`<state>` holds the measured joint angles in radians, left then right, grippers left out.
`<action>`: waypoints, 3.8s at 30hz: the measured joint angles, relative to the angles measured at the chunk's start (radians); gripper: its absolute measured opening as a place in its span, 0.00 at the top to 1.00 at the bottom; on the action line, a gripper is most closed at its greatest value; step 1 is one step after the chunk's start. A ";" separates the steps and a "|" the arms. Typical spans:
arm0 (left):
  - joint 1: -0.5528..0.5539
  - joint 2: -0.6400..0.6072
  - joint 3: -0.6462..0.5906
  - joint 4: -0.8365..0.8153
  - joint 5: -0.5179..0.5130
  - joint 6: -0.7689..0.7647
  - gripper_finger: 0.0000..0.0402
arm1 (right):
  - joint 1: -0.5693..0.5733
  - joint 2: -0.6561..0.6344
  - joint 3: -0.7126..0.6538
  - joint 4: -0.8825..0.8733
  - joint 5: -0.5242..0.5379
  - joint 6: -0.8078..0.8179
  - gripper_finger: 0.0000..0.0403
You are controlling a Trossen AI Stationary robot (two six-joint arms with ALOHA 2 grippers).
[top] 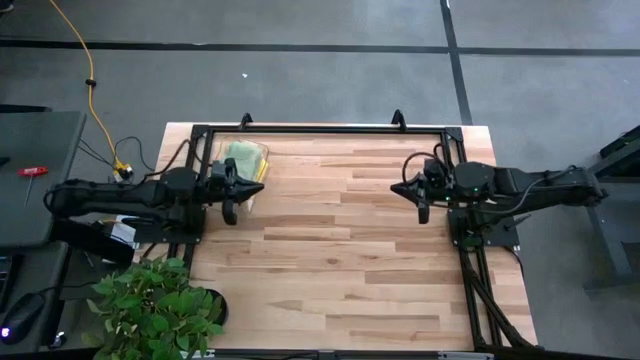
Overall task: Fold microfiber towels
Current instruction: Return to Home Position
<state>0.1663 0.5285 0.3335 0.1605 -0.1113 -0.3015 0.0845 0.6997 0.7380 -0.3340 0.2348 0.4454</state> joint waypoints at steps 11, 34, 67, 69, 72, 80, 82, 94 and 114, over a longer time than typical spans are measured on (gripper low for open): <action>0.013 -0.285 -0.188 -0.053 0.047 -0.131 1.00 | 0.000 0.007 -0.001 -0.005 -0.002 0.051 1.00; 0.007 -0.470 -0.321 -0.150 0.115 -0.088 1.00 | 0.012 -0.053 -0.001 -0.068 -0.079 0.199 1.00; 0.007 -0.463 -0.319 -0.138 0.107 -0.089 0.99 | 0.014 -0.699 -0.512 0.109 -0.325 -0.088 1.00; 0.007 -0.463 -0.320 -0.142 0.099 -0.089 0.99 | 0.013 -0.696 -0.551 0.199 -0.363 -0.087 1.00; 0.007 -0.459 -0.320 -0.148 0.099 -0.089 0.99 | 0.014 -0.698 -0.636 0.313 -0.412 -0.083 1.00; 0.007 -0.459 -0.320 -0.144 0.100 -0.089 0.99 | 0.010 -0.691 -0.728 0.377 -0.401 -0.187 1.00; 0.007 -0.459 -0.320 -0.144 0.100 -0.089 0.99 | 0.003 -0.690 -0.728 0.376 -0.398 -0.233 1.00; 0.007 -0.459 -0.320 -0.144 0.100 -0.089 0.99 | -0.002 -0.675 -0.728 0.368 -0.345 -0.262 1.00; 0.007 -0.459 -0.321 -0.144 0.100 -0.089 0.99 | -0.002 -0.675 -0.729 0.367 -0.346 -0.263 1.00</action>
<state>0.1738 0.0692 0.0128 0.0161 -0.0116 -0.3901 0.0830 0.0250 0.0093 0.0330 -0.1108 0.1822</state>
